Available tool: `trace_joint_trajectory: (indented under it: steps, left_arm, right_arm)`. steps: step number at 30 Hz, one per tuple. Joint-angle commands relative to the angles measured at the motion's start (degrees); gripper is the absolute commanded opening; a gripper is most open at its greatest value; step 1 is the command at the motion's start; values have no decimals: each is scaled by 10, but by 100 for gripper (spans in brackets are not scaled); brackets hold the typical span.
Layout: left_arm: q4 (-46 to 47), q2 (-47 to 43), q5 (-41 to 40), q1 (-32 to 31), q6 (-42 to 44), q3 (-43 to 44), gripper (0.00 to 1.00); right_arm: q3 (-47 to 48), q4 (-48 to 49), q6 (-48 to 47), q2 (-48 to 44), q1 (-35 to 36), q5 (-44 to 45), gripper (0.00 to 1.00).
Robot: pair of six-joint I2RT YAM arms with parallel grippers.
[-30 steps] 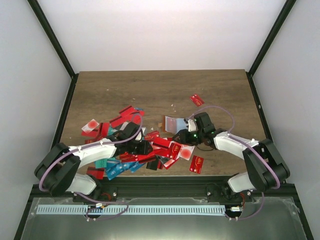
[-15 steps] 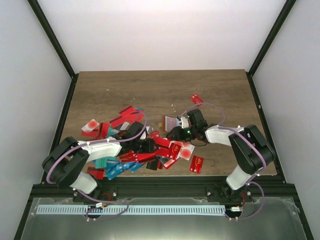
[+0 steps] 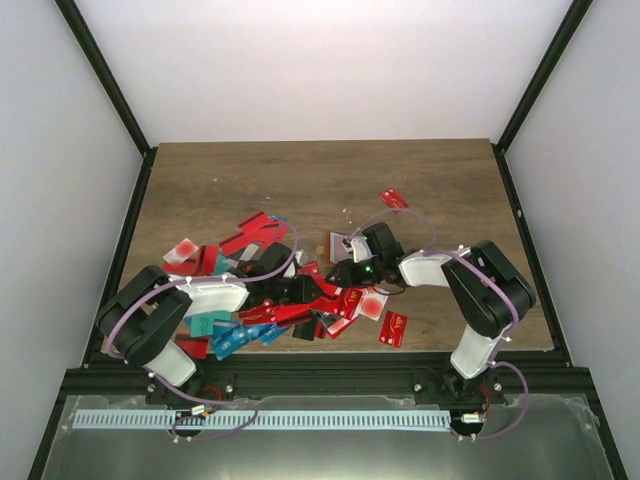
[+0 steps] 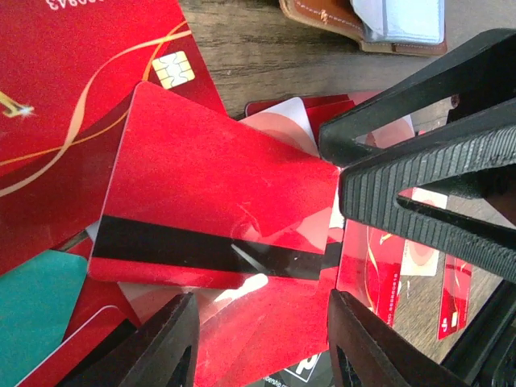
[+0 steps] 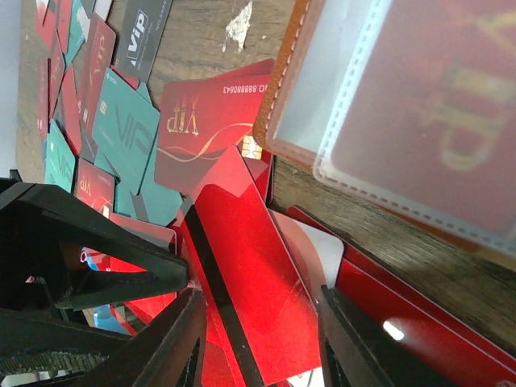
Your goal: Put the credit cards into the card holder
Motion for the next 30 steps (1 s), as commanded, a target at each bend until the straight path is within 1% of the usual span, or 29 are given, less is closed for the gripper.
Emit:
trace_joint_trajectory:
  steps: [1,4,7,11,14,16,21,25,30]
  left_arm:
    - [1,16,-11,-2,0,-4,46]
    - [-5,15,-18,-2,5,-4,46]
    - [-28,1,-32,-2,11,-4,46]
    - [-78,-34,-68,-2,19,-8,46]
    - [-124,-64,-98,-2,41,-7,47]
    - [-147,-84,-114,-2,46,-8,47]
    - [-170,-112,-136,-2,45,-13,47]
    - [-159,-109,-134,-2,41,-13,45]
    - [-133,-92,-131,0,39,-14,40]
  right_arm:
    - [-2,-9,-10,0,22,14,40]
    - [-13,-9,-3,-10,40,-4,40]
    - [-28,8,16,-14,63,-40,40]
    - [-39,20,38,-18,93,-62,41]
    - [-40,22,45,-35,103,-70,40]
    - [-33,8,42,-48,104,-54,40]
    - [13,-47,23,-55,104,35,41]
    - [42,-64,18,-33,103,91,40]
    - [73,-73,15,-1,103,119,41]
